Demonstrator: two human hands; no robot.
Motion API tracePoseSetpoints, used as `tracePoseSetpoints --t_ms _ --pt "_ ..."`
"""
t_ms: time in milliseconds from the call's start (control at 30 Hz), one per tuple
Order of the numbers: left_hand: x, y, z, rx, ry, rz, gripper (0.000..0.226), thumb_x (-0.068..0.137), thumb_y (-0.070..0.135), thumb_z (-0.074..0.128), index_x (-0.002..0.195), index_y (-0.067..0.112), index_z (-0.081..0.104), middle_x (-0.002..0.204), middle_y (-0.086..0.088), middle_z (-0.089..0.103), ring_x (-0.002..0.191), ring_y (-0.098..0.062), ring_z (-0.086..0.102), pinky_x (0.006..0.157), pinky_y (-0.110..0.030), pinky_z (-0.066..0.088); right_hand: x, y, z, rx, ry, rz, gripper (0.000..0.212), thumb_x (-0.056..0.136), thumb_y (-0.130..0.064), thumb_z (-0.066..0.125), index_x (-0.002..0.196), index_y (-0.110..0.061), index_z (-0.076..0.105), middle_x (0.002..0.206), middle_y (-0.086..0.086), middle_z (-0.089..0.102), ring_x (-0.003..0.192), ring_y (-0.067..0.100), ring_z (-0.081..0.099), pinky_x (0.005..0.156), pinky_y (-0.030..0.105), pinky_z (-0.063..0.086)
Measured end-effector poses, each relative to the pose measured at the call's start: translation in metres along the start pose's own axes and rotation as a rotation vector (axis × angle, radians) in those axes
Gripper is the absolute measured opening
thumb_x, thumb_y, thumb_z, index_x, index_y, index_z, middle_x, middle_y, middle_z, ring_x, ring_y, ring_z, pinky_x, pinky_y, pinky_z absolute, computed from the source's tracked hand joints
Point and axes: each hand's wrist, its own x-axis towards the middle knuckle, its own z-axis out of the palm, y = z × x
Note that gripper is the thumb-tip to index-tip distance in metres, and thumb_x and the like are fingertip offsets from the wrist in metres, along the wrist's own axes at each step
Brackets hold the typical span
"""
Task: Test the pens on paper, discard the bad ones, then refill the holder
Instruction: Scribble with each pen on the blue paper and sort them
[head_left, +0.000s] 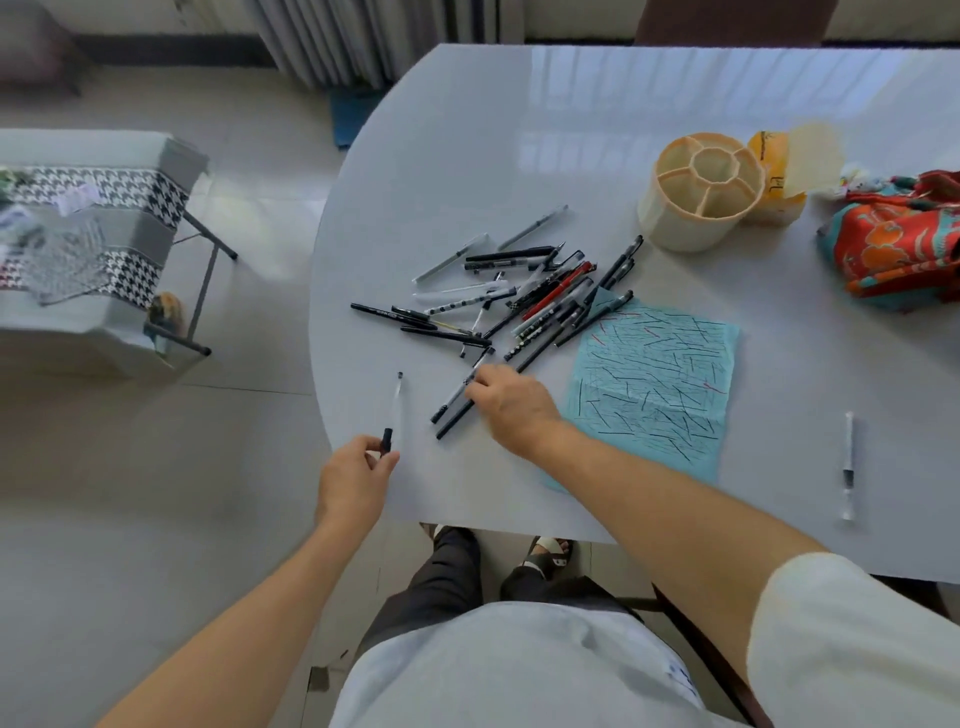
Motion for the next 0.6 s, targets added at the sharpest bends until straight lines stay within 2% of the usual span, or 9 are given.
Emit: tracePoseSetpoints --t_ms 133,200,300,367,433,500,533,600 --pt "0.01 -0.008 0.0 0.054 -0.022 -0.017 0.021 0.09 0.034 0.068 0.104 0.025 0.056 0.077 0.005 0.061 0.07 -0.011 0.059 0.053 -0.028 0.041 0.013 -0.004 0.0 -0.159 0.009 -0.146 0.023 0.079 0.008 0.061 0.094 -0.009 0.067 0.093 0.011 0.064 0.082 0.032 0.064 0.063 0.038 0.051" --pt "0.011 -0.004 0.0 0.097 -0.024 -0.026 0.031 0.089 0.038 0.069 0.11 0.025 0.052 0.088 0.005 0.061 0.077 -0.017 0.061 0.061 -0.033 0.047 0.012 -0.005 -0.001 -0.151 -0.002 -0.174 0.022 0.082 0.005 0.057 0.097 -0.009 0.066 0.096 0.011 0.063 0.084 0.033 0.064 0.065 0.04 0.052" --pt "0.006 0.012 0.0 0.156 0.063 0.09 0.035 0.088 0.041 0.07 0.114 0.027 0.051 0.101 0.005 0.054 0.083 -0.019 0.058 0.07 -0.037 0.049 -0.005 0.002 -0.011 0.102 0.081 -0.024 0.019 0.084 -0.003 0.057 0.1 -0.008 0.066 0.099 0.01 0.061 0.079 0.034 0.063 0.062 0.039 0.05" --pt "-0.004 0.034 0.004 0.085 0.074 0.257 0.03 0.087 0.038 0.07 0.112 0.028 0.055 0.093 0.008 0.053 0.077 -0.013 0.056 0.067 -0.034 0.047 -0.024 0.006 -0.019 0.397 0.166 0.205 0.015 0.083 -0.007 0.062 0.095 -0.011 0.069 0.091 0.008 0.064 0.073 0.03 0.063 0.064 0.036 0.051" --pt "-0.015 0.06 0.015 0.008 -0.048 0.405 0.027 0.088 0.037 0.069 0.112 0.031 0.058 0.086 0.012 0.055 0.072 -0.005 0.054 0.065 -0.027 0.045 -0.048 0.008 -0.027 0.843 0.242 0.484 0.01 0.084 -0.008 0.067 0.088 -0.016 0.07 0.076 0.003 0.072 0.066 0.021 0.069 0.066 0.027 0.056" --pt "-0.028 0.09 0.028 -0.039 -0.298 0.507 0.028 0.091 0.039 0.065 0.117 0.034 0.059 0.091 0.014 0.061 0.073 -0.004 0.059 0.069 -0.025 0.05 -0.076 0.009 -0.029 1.269 0.267 0.68 0.005 0.089 -0.007 0.068 0.089 -0.012 0.069 0.072 0.008 0.075 0.065 0.024 0.073 0.066 0.033 0.062" --pt "-0.033 0.104 0.036 -0.05 -0.441 0.537 0.023 0.093 0.038 0.063 0.116 0.033 0.061 0.091 0.014 0.064 0.072 -0.004 0.062 0.071 -0.027 0.053 -0.091 0.009 -0.027 1.396 0.277 0.725 0.001 0.092 -0.007 0.068 0.092 -0.007 0.069 0.076 0.013 0.076 0.069 0.028 0.075 0.066 0.036 0.063" --pt "-0.044 0.125 0.05 -0.005 -0.649 0.579 0.012 0.097 0.032 0.057 0.1 0.026 0.066 0.081 0.01 0.069 0.064 -0.007 0.066 0.071 -0.033 0.056 -0.118 0.01 -0.022 1.495 0.321 0.802 0.007 0.096 -0.008 0.067 0.096 -0.001 0.067 0.083 0.02 0.076 0.076 0.033 0.076 0.067 0.036 0.063"
